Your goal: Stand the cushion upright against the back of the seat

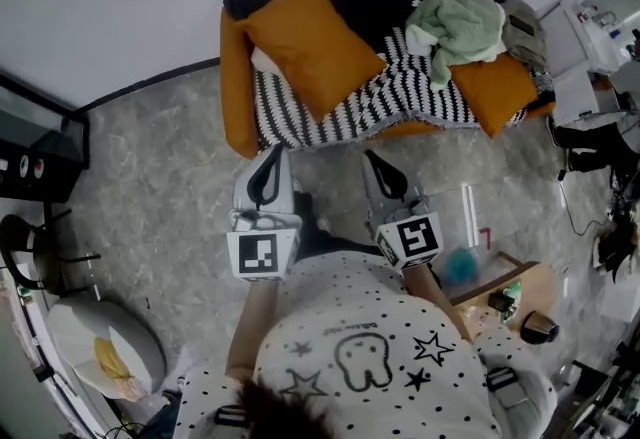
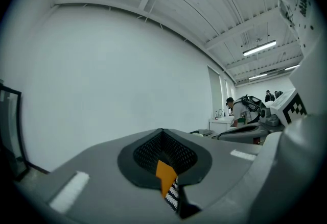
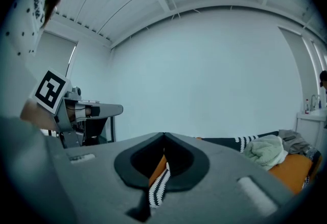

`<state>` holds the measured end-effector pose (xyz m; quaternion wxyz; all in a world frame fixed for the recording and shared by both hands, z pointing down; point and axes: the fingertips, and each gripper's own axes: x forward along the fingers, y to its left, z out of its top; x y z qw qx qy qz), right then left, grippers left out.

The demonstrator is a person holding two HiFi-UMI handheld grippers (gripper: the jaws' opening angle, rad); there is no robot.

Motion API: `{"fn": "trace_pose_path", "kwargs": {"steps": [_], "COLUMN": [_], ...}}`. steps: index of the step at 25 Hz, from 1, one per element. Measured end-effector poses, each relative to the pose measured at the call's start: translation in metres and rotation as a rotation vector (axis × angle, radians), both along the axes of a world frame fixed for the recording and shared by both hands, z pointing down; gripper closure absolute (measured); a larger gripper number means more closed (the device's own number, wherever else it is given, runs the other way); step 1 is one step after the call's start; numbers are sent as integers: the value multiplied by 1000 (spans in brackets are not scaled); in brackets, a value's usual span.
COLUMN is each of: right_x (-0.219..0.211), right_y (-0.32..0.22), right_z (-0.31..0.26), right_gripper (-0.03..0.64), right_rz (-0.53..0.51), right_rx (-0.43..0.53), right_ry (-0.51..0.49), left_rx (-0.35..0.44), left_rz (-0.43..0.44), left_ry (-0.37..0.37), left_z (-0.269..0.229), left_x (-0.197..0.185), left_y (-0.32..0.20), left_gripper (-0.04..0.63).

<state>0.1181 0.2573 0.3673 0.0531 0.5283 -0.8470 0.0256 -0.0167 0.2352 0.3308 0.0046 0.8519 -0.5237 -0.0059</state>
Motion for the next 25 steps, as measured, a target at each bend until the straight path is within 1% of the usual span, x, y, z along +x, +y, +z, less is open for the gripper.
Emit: {"fn": "trace_pose_path", "kwargs": {"steps": [3, 6, 10, 19, 23, 25], "right_x": [1, 0, -5, -12, -16, -16], "right_y": [-10, -24, -47, -116, -138, -147], "right_z": [1, 1, -2, -13, -11, -11], "right_gripper": [621, 621, 621, 621, 621, 621], "right_rz": [14, 20, 25, 55, 77, 95], "right_rx": [-2, -2, -7, 2, -2, 0], "right_ry": [-3, -1, 2, 16, 19, 20], "left_rx": [-10, -13, -28, -7, -39, -37], "left_rz": [22, 28, 43, 64, 80, 86], "left_ry": [2, 17, 19, 3, 12, 13], "left_z": [-1, 1, 0, -9, -9, -6], "left_x": [3, 3, 2, -11, -19, -25], "left_y": [-11, -26, -51, -116, -138, -147], "left_gripper": [600, 600, 600, 600, 600, 600]}}
